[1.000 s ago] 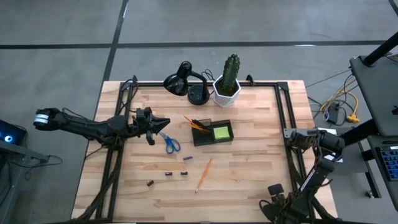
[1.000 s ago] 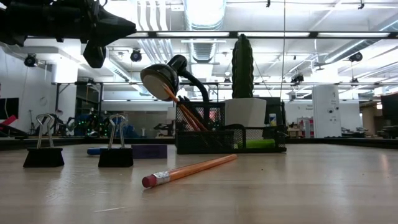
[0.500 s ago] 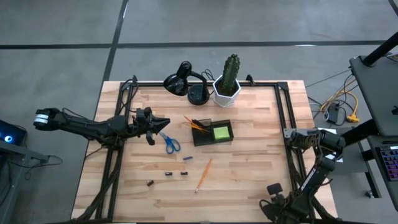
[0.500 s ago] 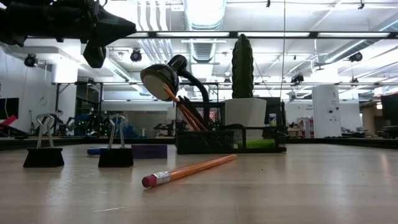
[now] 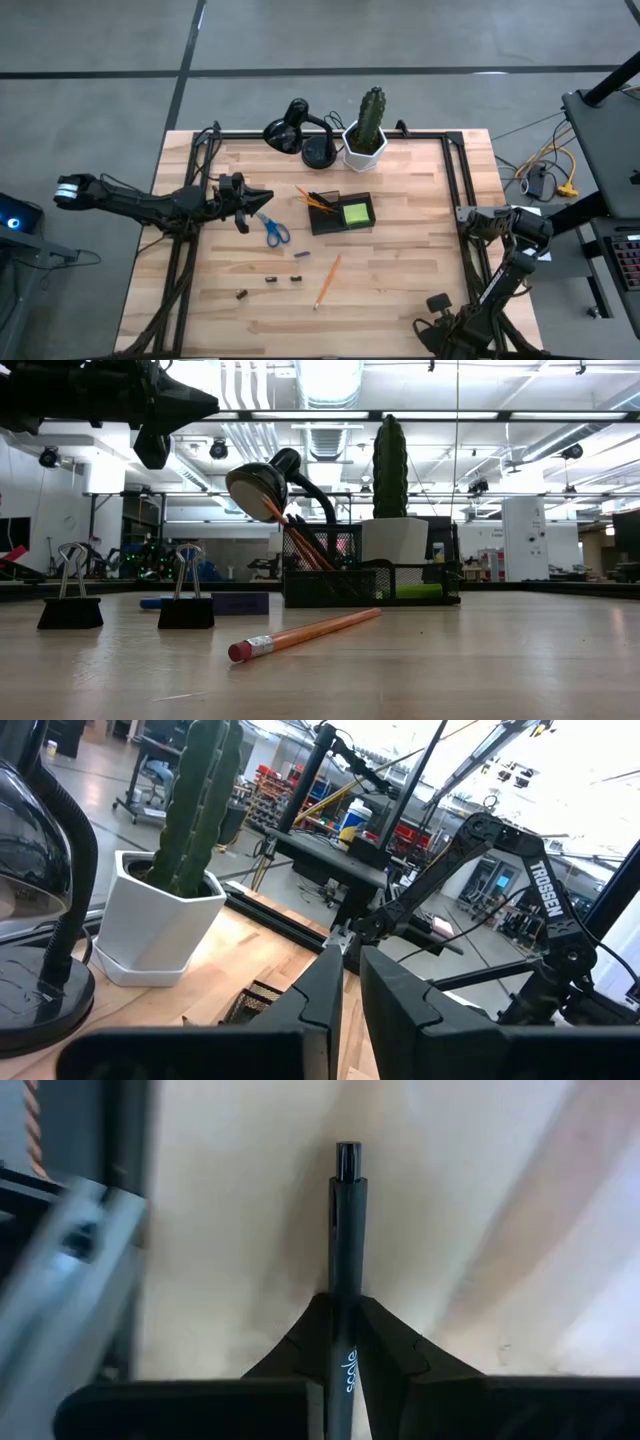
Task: Pick and place office supplies into organizer
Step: Put the black pen into the desk organizer
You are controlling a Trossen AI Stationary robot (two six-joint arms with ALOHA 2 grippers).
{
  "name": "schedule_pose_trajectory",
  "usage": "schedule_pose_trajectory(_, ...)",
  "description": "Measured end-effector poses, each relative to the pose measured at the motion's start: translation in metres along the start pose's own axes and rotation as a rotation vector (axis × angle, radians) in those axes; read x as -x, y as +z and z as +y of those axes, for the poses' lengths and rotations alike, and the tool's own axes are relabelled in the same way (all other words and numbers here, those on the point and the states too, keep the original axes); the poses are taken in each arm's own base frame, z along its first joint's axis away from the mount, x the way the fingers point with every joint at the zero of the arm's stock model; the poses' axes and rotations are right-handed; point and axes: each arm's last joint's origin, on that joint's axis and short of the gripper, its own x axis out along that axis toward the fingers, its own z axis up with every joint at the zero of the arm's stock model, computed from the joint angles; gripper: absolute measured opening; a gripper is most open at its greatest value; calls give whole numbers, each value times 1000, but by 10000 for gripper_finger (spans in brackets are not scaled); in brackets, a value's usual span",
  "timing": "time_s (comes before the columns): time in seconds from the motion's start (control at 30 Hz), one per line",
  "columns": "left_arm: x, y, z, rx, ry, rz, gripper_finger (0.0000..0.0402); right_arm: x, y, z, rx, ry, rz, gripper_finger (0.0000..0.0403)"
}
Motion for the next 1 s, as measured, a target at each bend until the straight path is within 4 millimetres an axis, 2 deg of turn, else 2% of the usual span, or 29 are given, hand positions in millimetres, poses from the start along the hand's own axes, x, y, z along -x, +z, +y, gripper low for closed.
schedule_pose_trajectory(0.2,0,0,0,-3,0,0,24,12,-2,-22,-53,-16,-13,16)
schedule_pose_trajectory(0.5,0,0,0,-1,0,0,24,42,1,-66,-201,59,-231,16)
schedule_pose_trajectory(0.63,0,0,0,0,0,-1,24,56,6,-92,-276,131,-396,16)
schedule_pose_trajectory(0.77,0,0,0,1,-1,-2,24,66,9,-123,-353,176,-639,15)
schedule_pose_trajectory(1.0,0,0,0,1,-1,-2,24,70,4,-177,-474,218,-887,15)
